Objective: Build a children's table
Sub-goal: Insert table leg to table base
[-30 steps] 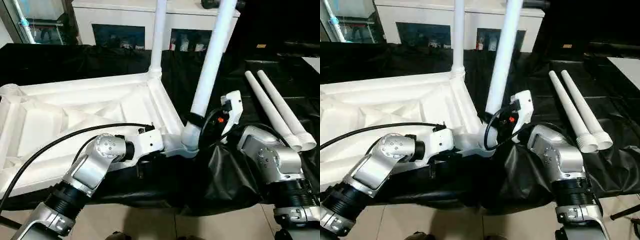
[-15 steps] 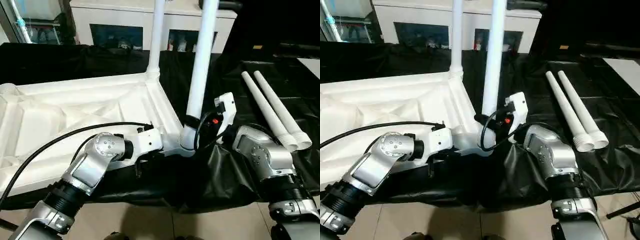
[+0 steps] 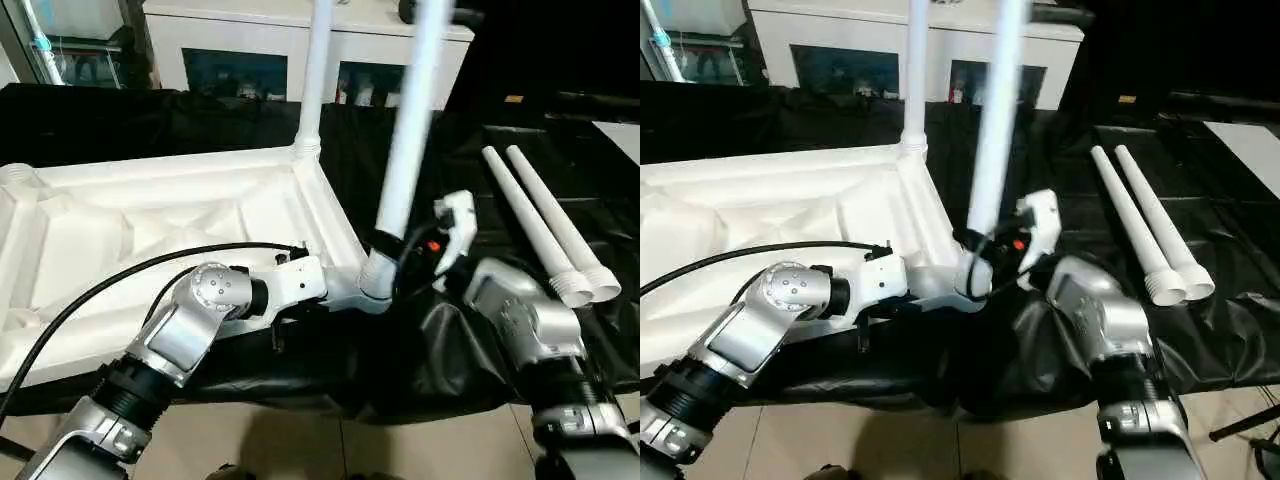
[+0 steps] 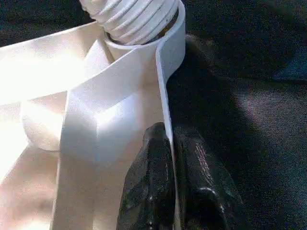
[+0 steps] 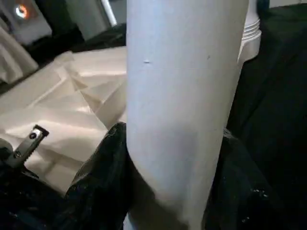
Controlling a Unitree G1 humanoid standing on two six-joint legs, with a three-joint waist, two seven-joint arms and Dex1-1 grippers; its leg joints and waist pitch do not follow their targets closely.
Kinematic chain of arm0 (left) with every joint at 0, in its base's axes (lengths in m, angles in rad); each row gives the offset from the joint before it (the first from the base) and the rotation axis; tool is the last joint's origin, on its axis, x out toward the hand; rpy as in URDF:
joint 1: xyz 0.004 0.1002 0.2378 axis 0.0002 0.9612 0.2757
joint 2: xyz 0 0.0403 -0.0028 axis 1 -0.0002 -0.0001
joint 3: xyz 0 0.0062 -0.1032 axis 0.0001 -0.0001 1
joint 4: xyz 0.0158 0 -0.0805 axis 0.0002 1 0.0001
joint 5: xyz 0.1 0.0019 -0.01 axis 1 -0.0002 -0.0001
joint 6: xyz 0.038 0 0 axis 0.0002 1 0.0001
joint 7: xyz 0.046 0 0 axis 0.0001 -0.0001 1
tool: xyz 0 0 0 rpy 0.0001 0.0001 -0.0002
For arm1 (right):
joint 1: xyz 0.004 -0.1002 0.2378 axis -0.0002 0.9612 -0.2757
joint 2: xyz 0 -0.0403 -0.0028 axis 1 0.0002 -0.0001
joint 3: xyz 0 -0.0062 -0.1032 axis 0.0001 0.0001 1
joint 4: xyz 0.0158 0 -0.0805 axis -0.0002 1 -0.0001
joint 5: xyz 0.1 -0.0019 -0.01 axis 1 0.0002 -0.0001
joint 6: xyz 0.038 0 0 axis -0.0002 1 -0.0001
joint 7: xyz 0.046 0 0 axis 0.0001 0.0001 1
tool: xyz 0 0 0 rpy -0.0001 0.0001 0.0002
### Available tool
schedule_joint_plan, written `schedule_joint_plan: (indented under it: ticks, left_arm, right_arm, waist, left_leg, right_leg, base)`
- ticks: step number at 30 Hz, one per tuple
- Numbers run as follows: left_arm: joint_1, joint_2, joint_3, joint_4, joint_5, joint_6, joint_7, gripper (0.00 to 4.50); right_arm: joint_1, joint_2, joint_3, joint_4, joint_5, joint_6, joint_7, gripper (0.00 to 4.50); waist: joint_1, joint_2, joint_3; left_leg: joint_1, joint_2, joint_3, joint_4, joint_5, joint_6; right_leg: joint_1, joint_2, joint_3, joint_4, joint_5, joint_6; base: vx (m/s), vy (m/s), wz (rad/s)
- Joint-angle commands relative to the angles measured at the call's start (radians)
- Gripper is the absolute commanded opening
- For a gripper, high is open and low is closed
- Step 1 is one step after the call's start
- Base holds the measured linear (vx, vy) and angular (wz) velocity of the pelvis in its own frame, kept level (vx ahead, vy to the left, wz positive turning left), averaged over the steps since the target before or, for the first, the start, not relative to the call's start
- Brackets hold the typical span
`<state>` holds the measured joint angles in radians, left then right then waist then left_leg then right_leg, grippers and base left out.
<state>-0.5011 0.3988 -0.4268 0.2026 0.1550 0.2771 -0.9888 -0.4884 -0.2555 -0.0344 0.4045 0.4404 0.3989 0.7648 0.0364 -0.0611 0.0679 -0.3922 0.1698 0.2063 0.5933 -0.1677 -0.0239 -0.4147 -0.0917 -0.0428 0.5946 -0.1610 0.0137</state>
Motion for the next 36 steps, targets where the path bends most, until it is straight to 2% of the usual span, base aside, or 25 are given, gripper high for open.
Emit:
schedule_joint_plan:
  ticks: [1,2,3,5,6,7,8,9,13,16,21,23,27,29,36]
  left_arm:
    - [-0.012,-0.014,-0.02,0.006,0.002,-0.033,-0.002,0.0]
    - [-0.012,-0.014,-0.02,0.006,0.002,-0.033,-0.002,0.0]
    - [-0.014,-0.016,-0.018,0.01,0.001,-0.033,0.0,0.0]
    - [-0.017,-0.018,-0.016,0.014,0.001,-0.035,0.003,0.0]
    - [-0.019,-0.019,-0.015,0.017,0.0,-0.036,0.005,0.0]
    - [-0.022,-0.021,-0.014,0.022,0.0,-0.037,0.006,0.0]
    - [-0.024,-0.023,-0.013,0.025,-0.001,-0.038,0.008,0.0]
    - [-0.024,-0.023,-0.012,0.025,-0.001,-0.038,0.008,0.0]
    - [-0.029,-0.025,-0.011,0.035,-0.001,-0.043,0.01,0.0]
    - [-0.032,-0.024,-0.012,0.039,-0.002,-0.045,0.011,0.0]
    - [-0.035,-0.023,-0.01,0.043,0.0,-0.047,0.011,0.0]
    - [-0.038,-0.022,-0.007,0.046,0.001,-0.048,0.011,0.0]
    - [-0.042,-0.021,-0.005,0.052,0.001,-0.05,0.011,0.0]
    - [-0.043,-0.021,-0.004,0.055,0.001,-0.051,0.012,0.0]
    - [-0.048,-0.021,-0.003,0.065,0.001,-0.054,0.012,0.0]
  right_arm:
    - [0.053,0.005,0.006,0.01,0.004,0.01,-0.008,1.84]
    - [0.053,0.005,0.006,0.01,0.004,0.01,-0.008,1.84]
    - [0.08,0.012,-0.002,0.0,0.011,-0.003,-0.007,1.84]
    - [0.108,0.022,-0.015,-0.013,0.019,-0.017,-0.008,1.84]
    - [0.125,0.029,-0.023,-0.023,0.025,-0.025,-0.007,1.84]
    - [0.147,0.039,-0.031,-0.035,0.027,-0.044,-0.006,1.84]
    - [0.166,0.048,-0.035,-0.044,0.025,-0.066,-0.007,1.84]
    - [0.169,0.049,-0.036,-0.045,0.025,-0.07,-0.007,1.84]
    - [0.212,0.069,-0.035,-0.063,0.007,-0.138,-0.011,1.84]
    - [0.246,0.077,-0.005,-0.068,-0.038,-0.215,-0.021,1.84]
    - [0.263,0.064,0.038,-0.063,-0.109,-0.257,-0.027,1.84]
    - [0.27,0.041,0.092,-0.055,-0.178,-0.293,-0.023,1.84]
    - [0.269,0.027,0.129,-0.059,-0.204,-0.274,-0.017,1.84]
    - [0.261,0.018,0.144,-0.059,-0.213,-0.243,-0.021,1.84]
    - [0.207,-0.003,0.146,-0.037,-0.184,-0.137,0.01,1.84]
  waist:
    - [-0.004,0.001,-0.054]
    - [-0.004,0.001,-0.054]
    - [-0.003,0.007,-0.054]
    - [0.001,0.004,-0.053]
    - [-0.001,0.003,-0.054]
    - [0.001,0.009,-0.053]
    - [0.001,0.007,-0.053]
    - [0.001,0.005,-0.054]
    - [0.0,0.007,-0.05]
    - [0.001,0.007,-0.049]
    - [-0.003,0.006,-0.045]
    - [-0.005,0.007,-0.043]
    - [-0.014,0.01,-0.037]
    - [-0.019,0.006,-0.036]
    - [-0.02,0.006,-0.036]
  left_leg:
    - [0.034,0.064,-0.034,-0.087,-0.37,-0.035]
    - [0.034,0.064,-0.034,-0.087,-0.371,-0.035]
    - [0.033,0.063,-0.035,-0.088,-0.373,-0.035]
    - [0.038,0.064,-0.033,-0.088,-0.386,-0.036]
    - [0.035,0.064,-0.035,-0.09,-0.386,-0.036]
    - [0.033,0.064,-0.035,-0.091,-0.387,-0.038]
    - [0.035,0.065,-0.035,-0.091,-0.397,-0.042]
    - [0.033,0.064,-0.037,-0.093,-0.396,-0.042]
    - [0.035,0.065,-0.038,-0.095,-0.428,-0.047]
    - [0.034,0.065,-0.041,-0.096,-0.449,-0.05]
    - [0.034,0.064,-0.043,-0.098,-0.476,-0.056]
    - [0.037,0.063,-0.046,-0.098,-0.506,-0.06]
    - [0.045,0.063,-0.053,-0.104,-0.574,-0.068]
    - [0.045,0.064,-0.056,-0.107,-0.596,-0.073]
    - [0.048,0.062,-0.057,-0.104,-0.604,-0.07]
  right_leg:
    - [0.016,-0.056,0.039,-0.083,-0.402,-0.163]
    - [0.016,-0.056,0.039,-0.084,-0.401,-0.163]
    - [0.017,-0.057,0.039,-0.083,-0.402,-0.165]
    - [0.012,-0.056,0.041,-0.087,-0.401,-0.161]
    - [0.015,-0.056,0.039,-0.085,-0.401,-0.163]
    - [0.015,-0.056,0.04,-0.085,-0.403,-0.16]
    - [0.013,-0.056,0.04,-0.087,-0.402,-0.157]
    - [0.017,-0.057,0.039,-0.085,-0.4,-0.158]
    - [0.011,-0.057,0.04,-0.09,-0.434,-0.153]
    - [0.009,-0.06,0.04,-0.095,-0.475,-0.137]
    - [0.006,-0.059,0.04,-0.099,-0.515,-0.122]
    - [0.002,-0.06,0.039,-0.106,-0.561,-0.109]
    - [0.0,-0.058,0.033,-0.118,-0.616,-0.089]
    - [-0.001,-0.057,0.033,-0.119,-0.607,-0.092]
    - [-0.005,-0.061,0.036,-0.122,-0.631,-0.088]
  base:
    - [0.0,0.0,0.0]
    - [0.0,0.0,0.0]
    - [0.0,0.0,0.0]
    - [0.0,0.0,0.0]
    - [0.0,0.0,0.0]
    - [0.0,0.0,0.0]
    - [0.0,0.0,0.0]
    - [0.0,0.0,0.0]
    - [0.0,0.0,0.0]
    - [0.0,0.0,0.0]
    - [0.0,0.0,0.0]
    - [0.0,0.0,0.0]
    - [0.0,0.0,0.0]
    - [0.0,0.0,0.0]
    - [0.0,0.0,0.0]
